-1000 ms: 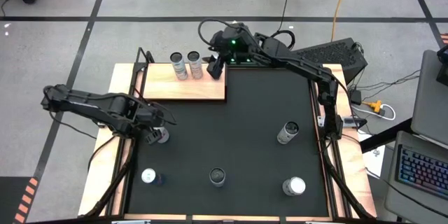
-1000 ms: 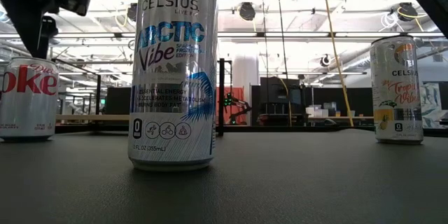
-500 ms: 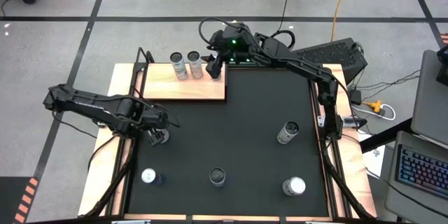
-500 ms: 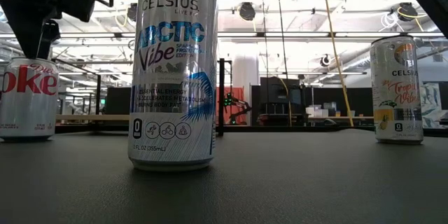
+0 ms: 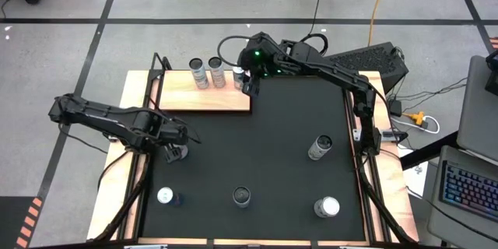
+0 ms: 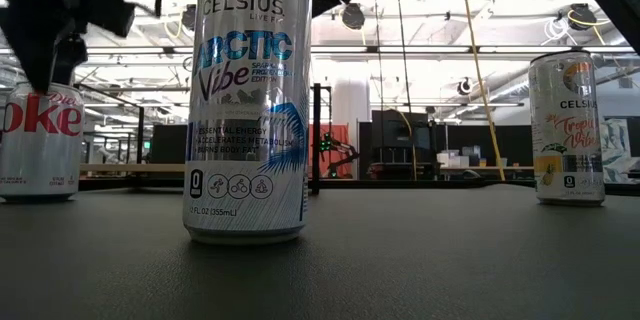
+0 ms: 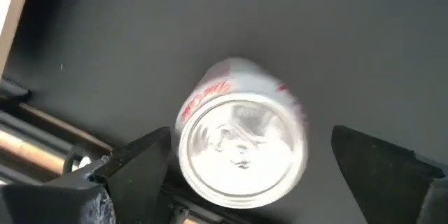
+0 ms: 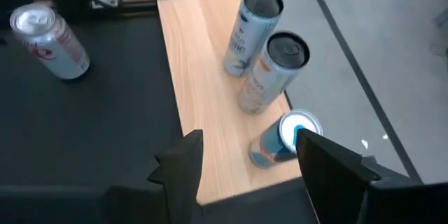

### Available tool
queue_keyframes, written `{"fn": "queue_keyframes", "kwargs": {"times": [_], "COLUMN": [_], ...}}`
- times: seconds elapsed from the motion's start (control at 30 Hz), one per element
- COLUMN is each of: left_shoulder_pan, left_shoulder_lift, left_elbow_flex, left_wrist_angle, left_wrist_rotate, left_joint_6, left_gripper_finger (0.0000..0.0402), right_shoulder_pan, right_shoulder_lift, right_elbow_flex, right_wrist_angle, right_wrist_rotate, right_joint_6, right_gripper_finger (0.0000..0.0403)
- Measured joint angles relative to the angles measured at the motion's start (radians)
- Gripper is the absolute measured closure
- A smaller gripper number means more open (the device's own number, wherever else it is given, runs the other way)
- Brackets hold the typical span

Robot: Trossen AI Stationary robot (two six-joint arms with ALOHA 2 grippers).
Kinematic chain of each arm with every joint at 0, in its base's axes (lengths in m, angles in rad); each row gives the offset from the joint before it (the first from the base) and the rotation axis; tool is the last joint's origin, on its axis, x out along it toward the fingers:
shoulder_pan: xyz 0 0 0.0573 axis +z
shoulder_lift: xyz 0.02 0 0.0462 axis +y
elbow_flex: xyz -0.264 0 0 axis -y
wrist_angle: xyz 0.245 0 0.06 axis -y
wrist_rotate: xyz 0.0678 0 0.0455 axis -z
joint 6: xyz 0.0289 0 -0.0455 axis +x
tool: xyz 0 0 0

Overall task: Place canned beverage on shelf
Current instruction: Put the top red silver soda can on the shelf

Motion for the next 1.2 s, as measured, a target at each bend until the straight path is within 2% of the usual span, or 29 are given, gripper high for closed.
{"fn": "queue_keyframes", "kwargs": {"times": [0.2,0.8,0.97,1.2], "left_shoulder_pan": [0.000,0.000,0.000,0.000], "left_shoulder_lift": [0.001,0.000,0.000,-0.001], "left_elbow_flex": [-0.080,-0.121,-0.121,-0.120], "left_wrist_angle": [0.053,0.109,0.127,0.122], "left_wrist_rotate": [0.027,0.027,0.026,0.026], "left_joint_6": [-0.002,0.039,0.102,0.111], "left_gripper_finger": [0.0020,0.0023,0.0056,0.0118], "right_shoulder_pan": [0.004,0.004,0.004,0.004], "right_shoulder_lift": [0.000,0.000,0.000,0.000], "right_elbow_flex": [0.000,0.000,0.000,0.000], "right_wrist_angle": [-0.001,-0.002,-0.003,-0.006], "right_wrist_rotate": [0.000,0.000,0.000,0.000], "right_joint_6": [-0.034,0.040,0.040,0.048], "right_gripper_finger": [0.0190,0.0190,0.0190,0.0190]}}
